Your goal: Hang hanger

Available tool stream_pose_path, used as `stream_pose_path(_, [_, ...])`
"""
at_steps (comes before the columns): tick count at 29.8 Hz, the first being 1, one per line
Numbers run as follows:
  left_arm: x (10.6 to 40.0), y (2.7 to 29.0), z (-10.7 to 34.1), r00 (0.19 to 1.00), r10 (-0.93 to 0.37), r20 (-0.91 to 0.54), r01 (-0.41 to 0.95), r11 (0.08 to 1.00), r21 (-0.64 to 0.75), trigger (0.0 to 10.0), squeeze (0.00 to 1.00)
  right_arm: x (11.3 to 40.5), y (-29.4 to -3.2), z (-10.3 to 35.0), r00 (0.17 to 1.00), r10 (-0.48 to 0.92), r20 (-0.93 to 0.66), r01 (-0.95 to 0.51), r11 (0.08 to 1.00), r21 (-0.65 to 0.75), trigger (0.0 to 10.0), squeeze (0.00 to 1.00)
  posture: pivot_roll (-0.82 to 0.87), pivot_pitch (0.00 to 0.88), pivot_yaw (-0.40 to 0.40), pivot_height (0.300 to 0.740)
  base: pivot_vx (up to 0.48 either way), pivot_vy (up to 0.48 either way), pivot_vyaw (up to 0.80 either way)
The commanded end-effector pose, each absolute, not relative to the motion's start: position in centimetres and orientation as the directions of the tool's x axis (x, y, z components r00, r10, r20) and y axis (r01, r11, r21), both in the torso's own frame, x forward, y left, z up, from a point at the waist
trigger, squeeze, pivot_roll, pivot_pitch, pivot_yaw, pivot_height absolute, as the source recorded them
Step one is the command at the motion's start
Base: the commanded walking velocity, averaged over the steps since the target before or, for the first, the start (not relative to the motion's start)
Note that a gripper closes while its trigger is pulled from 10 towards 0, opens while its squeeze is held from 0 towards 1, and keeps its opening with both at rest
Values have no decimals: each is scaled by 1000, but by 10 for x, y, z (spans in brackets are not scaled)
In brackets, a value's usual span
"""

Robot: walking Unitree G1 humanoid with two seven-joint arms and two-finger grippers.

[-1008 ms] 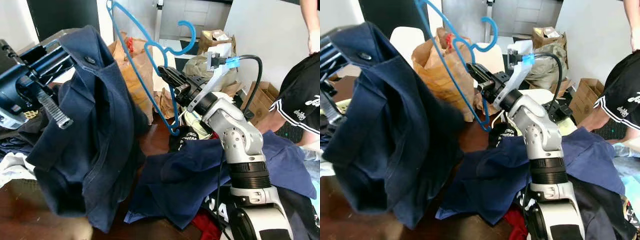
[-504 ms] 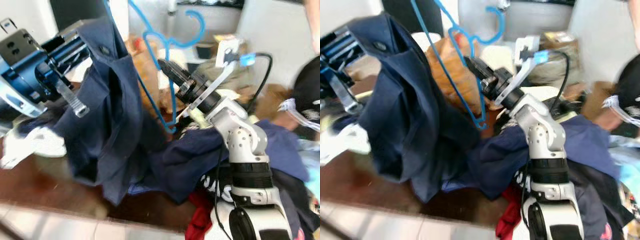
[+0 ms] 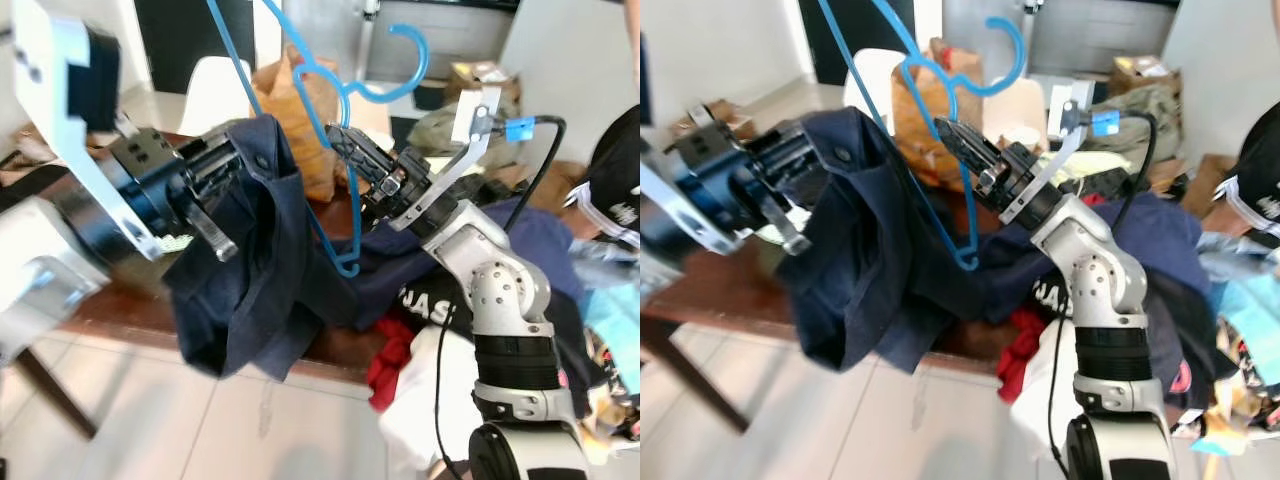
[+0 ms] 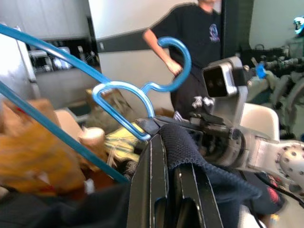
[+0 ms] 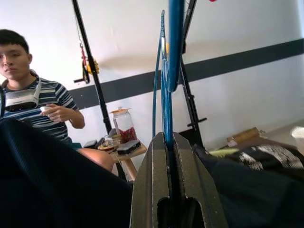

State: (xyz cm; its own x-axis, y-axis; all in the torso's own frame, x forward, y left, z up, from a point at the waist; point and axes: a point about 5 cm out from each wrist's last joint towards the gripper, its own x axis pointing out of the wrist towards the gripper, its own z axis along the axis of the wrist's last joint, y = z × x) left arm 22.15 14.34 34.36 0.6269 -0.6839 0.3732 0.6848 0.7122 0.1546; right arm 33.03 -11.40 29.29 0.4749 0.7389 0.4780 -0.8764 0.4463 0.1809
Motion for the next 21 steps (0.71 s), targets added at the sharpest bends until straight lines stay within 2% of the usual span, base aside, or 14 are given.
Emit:
stream_pose_path(1, [222, 141, 340, 626, -685, 372, 687, 711, 152, 10000, 0, 330, -120, 293, 484, 732, 479, -871, 458, 181, 10000, 0, 32, 0, -44, 740, -337, 0, 0])
stream_pose_path(17, [235, 104, 283, 631, -732, 258, 764, 644, -42, 10000, 0, 325, -129, 276, 471, 774, 423, -881, 440, 175, 10000, 0, 27, 0, -45, 740, -350, 0, 0])
stream_pose_path(21, [238, 99, 270, 639, -732, 236, 764, 639, -85, 10000, 0, 330, -133, 267, 531, 756, 383, -847, 495, 195, 10000, 0, 26, 3, -47, 740, -352, 0, 0])
